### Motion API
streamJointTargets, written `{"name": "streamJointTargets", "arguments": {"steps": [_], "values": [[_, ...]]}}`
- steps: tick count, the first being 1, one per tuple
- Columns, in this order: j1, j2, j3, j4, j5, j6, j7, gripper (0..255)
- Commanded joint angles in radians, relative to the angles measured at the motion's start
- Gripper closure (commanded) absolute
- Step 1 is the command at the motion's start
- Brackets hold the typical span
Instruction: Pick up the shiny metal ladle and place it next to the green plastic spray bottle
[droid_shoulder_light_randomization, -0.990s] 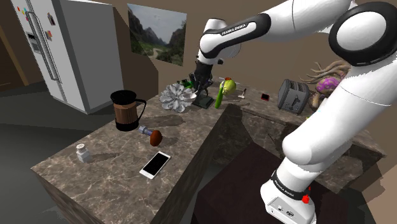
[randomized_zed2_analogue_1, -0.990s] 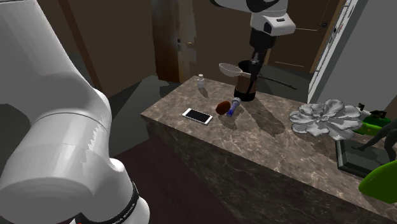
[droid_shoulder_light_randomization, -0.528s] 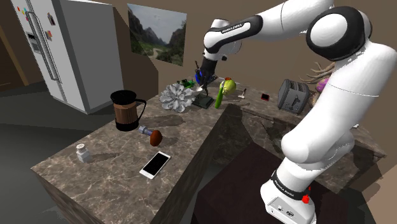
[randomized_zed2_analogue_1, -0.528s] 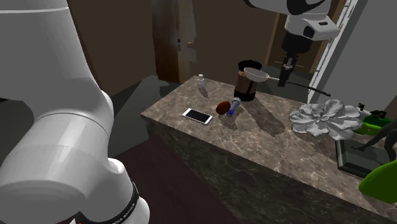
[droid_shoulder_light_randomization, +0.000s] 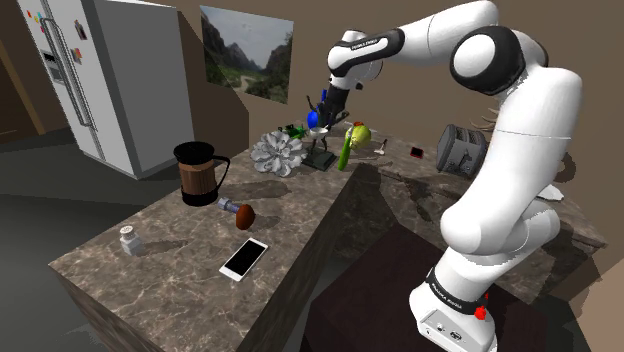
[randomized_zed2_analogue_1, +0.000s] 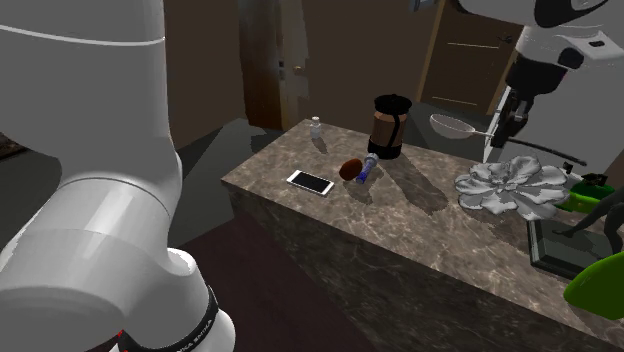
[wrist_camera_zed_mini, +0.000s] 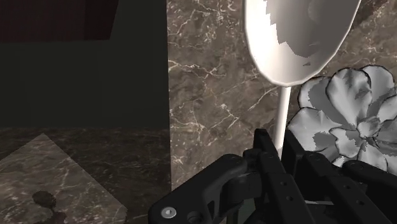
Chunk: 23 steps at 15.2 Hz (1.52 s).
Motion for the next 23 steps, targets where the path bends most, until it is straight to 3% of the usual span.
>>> {"name": "streamJointTargets", "arguments": {"steps": [1,7,23], "values": [[-0.013,0.061,-0.013,0.091,-0.010,-0.033,-0.025,255],[-0.038,0.237,-0.041,0.360,-0.032,-0.133,-0.085,255],[-0.039,0.290,-0.048,0.226,-0.039,0.053,-0.092,255]]}}
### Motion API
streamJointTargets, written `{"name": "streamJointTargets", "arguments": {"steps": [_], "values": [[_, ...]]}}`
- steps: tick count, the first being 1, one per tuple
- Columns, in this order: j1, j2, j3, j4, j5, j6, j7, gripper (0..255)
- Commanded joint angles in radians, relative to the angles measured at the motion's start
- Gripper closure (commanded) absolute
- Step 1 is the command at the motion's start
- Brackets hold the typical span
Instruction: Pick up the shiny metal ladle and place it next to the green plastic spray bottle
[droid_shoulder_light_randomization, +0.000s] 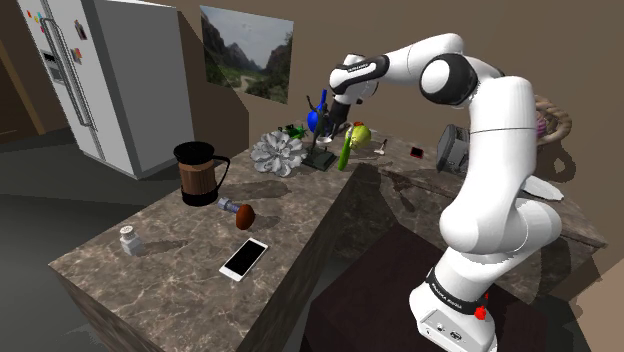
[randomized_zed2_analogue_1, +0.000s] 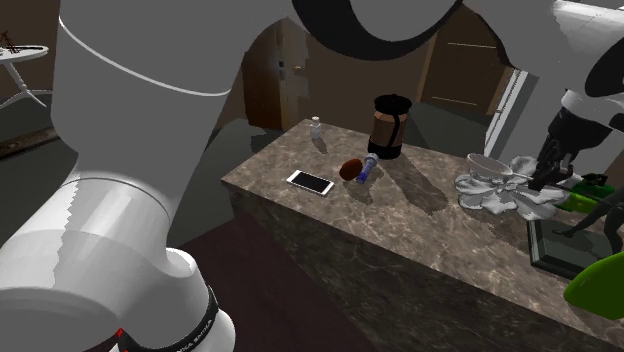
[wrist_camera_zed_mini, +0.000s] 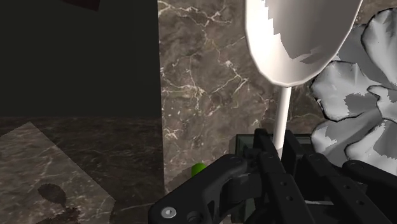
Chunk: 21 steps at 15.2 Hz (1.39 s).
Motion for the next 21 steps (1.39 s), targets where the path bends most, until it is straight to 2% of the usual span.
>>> {"name": "streamJointTargets", "arguments": {"steps": [1,21], "values": [[0.001,0.012,-0.001,-0.010,-0.002,0.022,0.000,255],[0.011,0.146,-0.016,-0.072,-0.020,0.217,-0.004,255]]}}
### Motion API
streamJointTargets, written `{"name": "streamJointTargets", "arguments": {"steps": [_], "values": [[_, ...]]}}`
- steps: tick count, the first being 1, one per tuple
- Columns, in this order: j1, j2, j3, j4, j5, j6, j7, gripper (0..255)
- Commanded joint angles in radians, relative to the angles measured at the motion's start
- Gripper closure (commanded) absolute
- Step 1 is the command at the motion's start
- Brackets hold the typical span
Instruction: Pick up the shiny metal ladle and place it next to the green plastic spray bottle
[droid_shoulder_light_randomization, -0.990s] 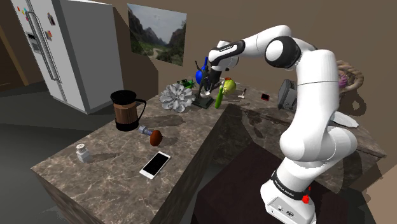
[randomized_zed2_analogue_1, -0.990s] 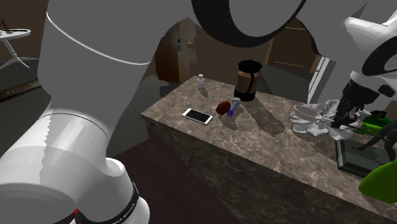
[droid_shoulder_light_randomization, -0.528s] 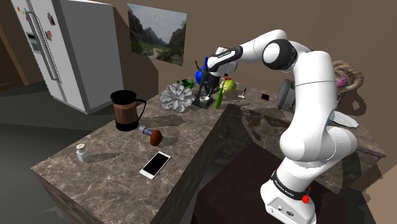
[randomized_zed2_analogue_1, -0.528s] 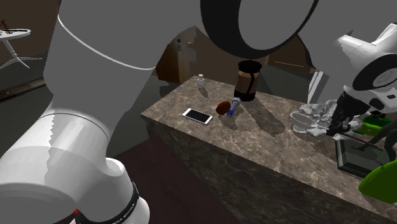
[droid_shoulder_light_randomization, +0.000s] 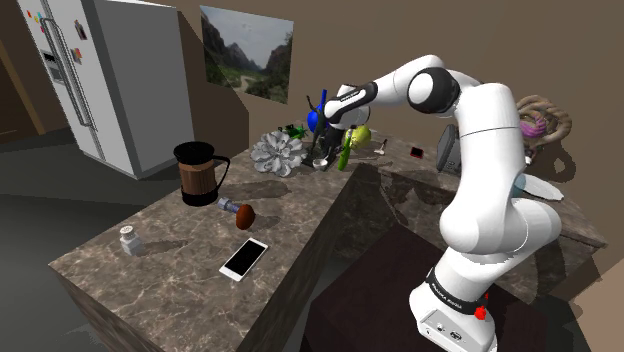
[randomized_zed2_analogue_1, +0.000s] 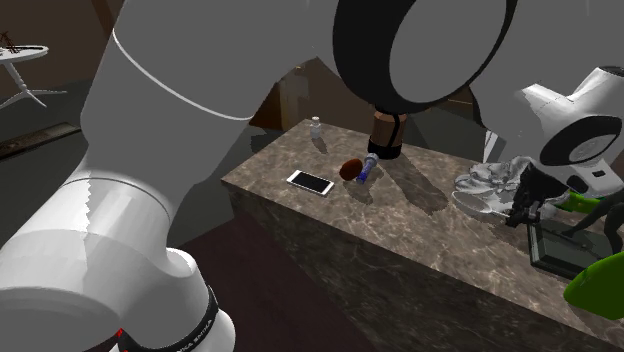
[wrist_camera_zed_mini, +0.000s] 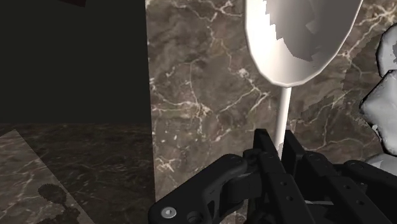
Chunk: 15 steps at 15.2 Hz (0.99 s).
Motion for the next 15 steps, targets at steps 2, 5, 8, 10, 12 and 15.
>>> {"name": "streamJointTargets", "arguments": {"steps": [2,5,8,10,12,15], "values": [[0.003,0.026,-0.003,-0.001,-0.003,0.027,0.001,255],[0.006,0.052,-0.006,-0.001,-0.006,0.053,0.000,255],[0.008,0.079,-0.009,0.003,-0.009,0.077,0.000,255],[0.010,0.098,-0.011,0.006,-0.011,0.092,-0.001,255],[0.011,0.117,-0.013,0.010,-0.013,0.107,-0.001,255],[0.014,0.147,-0.016,0.018,-0.016,0.129,-0.002,255]]}}
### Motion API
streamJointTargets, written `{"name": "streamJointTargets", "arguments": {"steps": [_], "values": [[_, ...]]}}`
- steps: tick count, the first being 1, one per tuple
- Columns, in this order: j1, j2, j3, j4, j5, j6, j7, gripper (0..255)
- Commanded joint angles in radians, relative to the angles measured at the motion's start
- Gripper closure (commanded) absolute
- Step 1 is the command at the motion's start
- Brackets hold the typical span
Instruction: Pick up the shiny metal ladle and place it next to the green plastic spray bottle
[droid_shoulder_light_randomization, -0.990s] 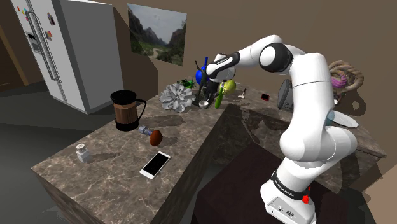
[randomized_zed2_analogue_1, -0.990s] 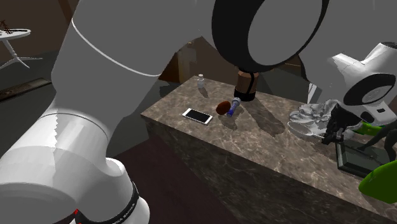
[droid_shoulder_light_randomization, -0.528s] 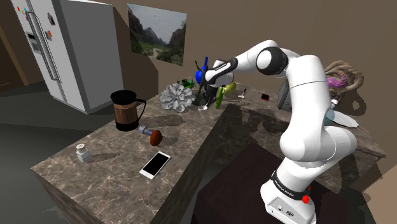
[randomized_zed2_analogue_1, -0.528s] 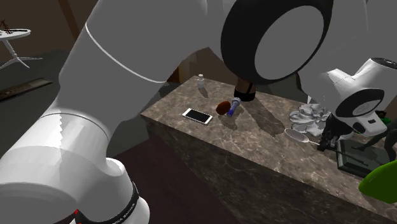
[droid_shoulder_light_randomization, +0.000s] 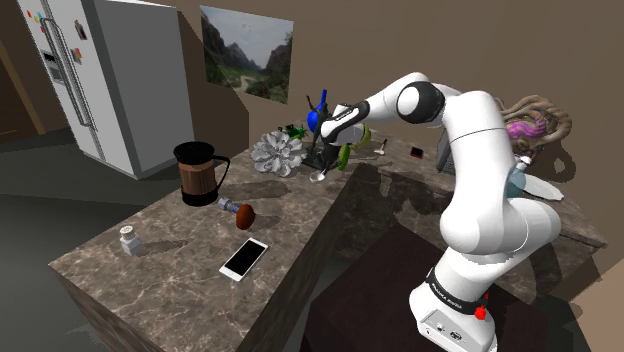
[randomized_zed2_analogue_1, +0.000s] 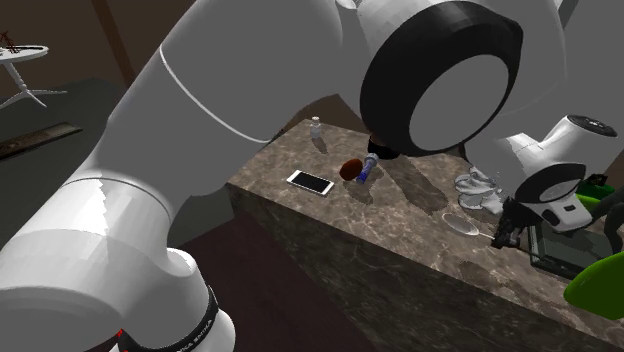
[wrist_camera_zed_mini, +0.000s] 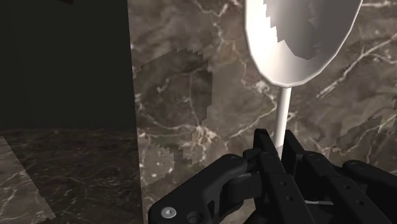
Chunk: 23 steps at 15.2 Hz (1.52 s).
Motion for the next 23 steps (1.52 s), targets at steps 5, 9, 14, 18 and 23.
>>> {"name": "streamJointTargets", "arguments": {"steps": [5,9,14,18,23], "values": [[0.006,0.071,-0.007,0.027,-0.006,0.044,-0.002,255],[0.006,0.071,-0.007,0.027,-0.006,0.044,-0.002,255],[0.006,0.071,-0.007,0.027,-0.006,0.044,-0.002,0],[0.006,0.071,-0.007,0.027,-0.006,0.044,-0.002,0],[-0.011,-0.036,0.004,-0.022,0.004,-0.014,-0.007,0]]}}
